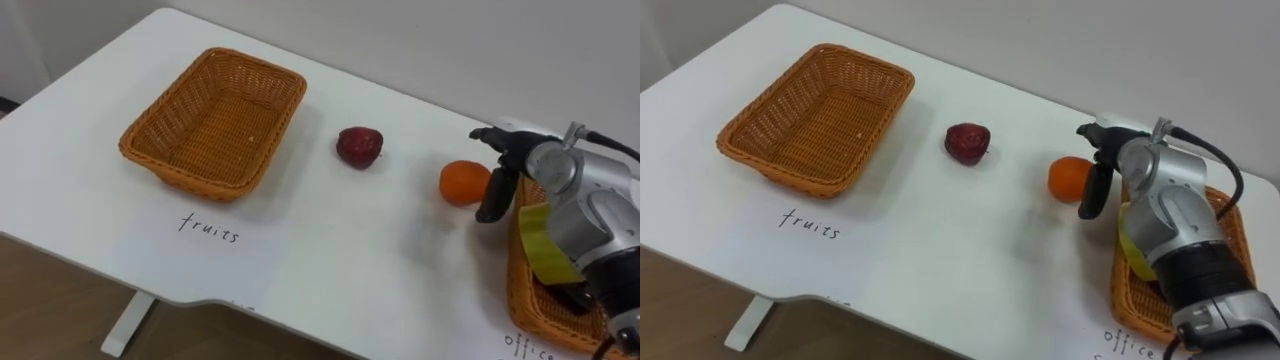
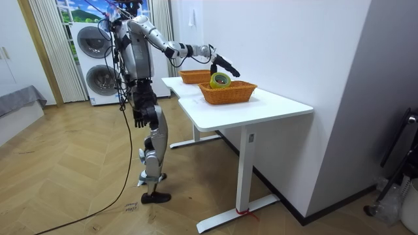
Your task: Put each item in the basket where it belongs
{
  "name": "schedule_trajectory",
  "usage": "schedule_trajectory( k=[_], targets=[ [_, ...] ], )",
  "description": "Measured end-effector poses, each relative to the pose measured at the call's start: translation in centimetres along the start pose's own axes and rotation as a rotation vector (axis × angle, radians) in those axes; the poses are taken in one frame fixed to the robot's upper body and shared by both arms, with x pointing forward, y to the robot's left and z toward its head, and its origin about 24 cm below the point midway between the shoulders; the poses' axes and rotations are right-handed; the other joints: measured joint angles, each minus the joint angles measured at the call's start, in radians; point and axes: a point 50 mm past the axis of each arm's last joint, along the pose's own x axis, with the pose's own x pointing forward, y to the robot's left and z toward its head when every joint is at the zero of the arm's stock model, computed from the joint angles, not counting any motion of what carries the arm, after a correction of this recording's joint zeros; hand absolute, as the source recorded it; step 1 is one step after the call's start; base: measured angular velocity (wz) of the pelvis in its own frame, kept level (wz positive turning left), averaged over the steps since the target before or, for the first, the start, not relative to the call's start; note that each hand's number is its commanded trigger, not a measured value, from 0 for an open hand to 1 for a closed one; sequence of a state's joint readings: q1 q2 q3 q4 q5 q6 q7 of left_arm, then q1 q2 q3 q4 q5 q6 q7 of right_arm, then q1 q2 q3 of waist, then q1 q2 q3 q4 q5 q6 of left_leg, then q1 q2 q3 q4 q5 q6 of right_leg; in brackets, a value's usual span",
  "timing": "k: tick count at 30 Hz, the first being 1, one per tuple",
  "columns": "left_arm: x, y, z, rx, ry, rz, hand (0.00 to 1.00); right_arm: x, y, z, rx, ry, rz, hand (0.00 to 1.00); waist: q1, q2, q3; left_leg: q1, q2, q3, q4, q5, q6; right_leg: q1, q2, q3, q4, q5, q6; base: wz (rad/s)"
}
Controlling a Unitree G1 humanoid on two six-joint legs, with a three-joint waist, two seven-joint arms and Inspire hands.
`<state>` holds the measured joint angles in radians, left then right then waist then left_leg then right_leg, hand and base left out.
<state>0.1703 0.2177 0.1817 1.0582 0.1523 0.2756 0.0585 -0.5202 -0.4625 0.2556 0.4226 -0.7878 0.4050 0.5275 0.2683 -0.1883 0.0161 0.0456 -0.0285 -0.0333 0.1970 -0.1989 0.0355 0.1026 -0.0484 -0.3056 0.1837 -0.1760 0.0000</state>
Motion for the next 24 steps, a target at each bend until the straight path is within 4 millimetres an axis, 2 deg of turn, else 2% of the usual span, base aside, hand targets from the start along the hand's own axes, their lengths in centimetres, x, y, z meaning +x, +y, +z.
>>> schedule_trajectory(
  k=[10,16,24],
  targets=[
    [-0.1,0.1,0.6,0.029,-0.037,0.015,0.00,0.1,0.2,0.3,0.024,-0.040,-0.009,0.00,0.018,0.009,0.0040,-0.001,0.000,-0.002,0.006,0.000,0.000,0.001,0.000,0.000,0.000,0.000,0.000,0.00],
    [-0.1,0.2,0.6,0.033,-0.038,0.030,0.00,0.1,-0.1,0.4,0.019,-0.050,-0.072,0.00,0.016,0.017,-0.0007,-0.002,0.000,-0.002,0.004,0.000,0.000,0.002,0.000,-0.001,0.000,0.000,0.000,0.00],
    [-0.1,0.3,-0.5,0.037,-0.015,0.035,0.00,0.0,-0.4,0.5,0.029,-0.066,-0.136,0.00,0.011,0.016,-0.0048,0.001,0.000,-0.007,0.006,0.000,0.000,0.009,0.000,-0.002,0.000,0.000,0.000,0.02]
  ],
)
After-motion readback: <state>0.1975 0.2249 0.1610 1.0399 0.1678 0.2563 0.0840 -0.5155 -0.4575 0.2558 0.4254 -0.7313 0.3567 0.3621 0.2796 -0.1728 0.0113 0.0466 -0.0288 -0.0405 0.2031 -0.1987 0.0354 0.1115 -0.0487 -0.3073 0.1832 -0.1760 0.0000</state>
